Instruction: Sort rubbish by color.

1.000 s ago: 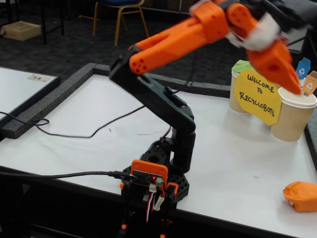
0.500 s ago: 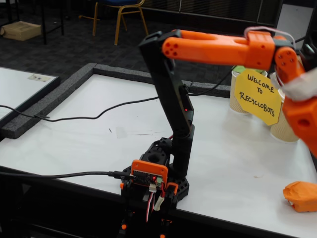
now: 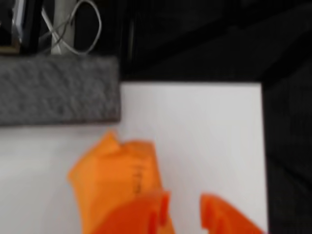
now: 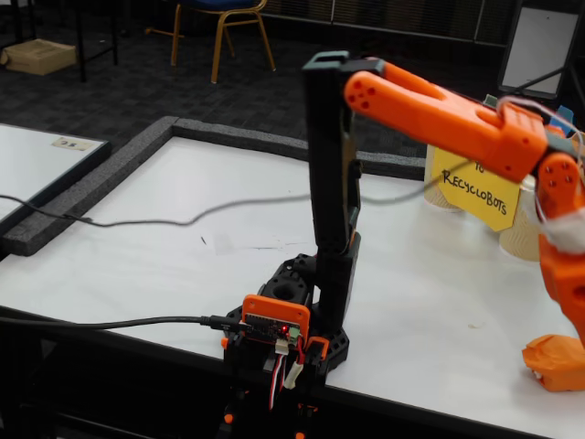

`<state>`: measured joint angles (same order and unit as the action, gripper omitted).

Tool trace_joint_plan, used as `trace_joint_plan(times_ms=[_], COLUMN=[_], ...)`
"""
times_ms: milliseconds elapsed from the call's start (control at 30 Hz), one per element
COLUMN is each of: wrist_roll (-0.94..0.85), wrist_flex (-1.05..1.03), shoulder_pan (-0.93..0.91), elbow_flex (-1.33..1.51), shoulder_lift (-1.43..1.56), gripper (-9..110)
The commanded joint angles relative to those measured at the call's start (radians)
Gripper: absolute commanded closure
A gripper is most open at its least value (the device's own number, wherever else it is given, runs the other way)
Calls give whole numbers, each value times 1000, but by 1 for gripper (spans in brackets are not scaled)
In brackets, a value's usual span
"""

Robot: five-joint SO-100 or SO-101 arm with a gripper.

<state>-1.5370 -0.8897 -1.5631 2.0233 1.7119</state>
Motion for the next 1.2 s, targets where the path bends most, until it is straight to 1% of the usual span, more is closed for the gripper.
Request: trace_joint_plan(times_ms=[0, 33, 133, 267, 433, 667, 733, 900, 1167], wrist_roll=[-52, -54, -54, -54, -54, -43, -43, -48, -52], wrist_flex=[83, 98, 130, 153, 132, -190, -249, -288, -264], shoulder_pan=[-32, -32, -28, -15, -14, 20, 37, 91, 187], elbow_flex=[-49, -54, -74, -109, -183, -436, -476, -454, -333], shoulder_lift=[-31, -49, -104, -158, -161, -152, -144, -98, -41], gripper=[100, 98, 88, 84, 87, 87, 87, 86, 85])
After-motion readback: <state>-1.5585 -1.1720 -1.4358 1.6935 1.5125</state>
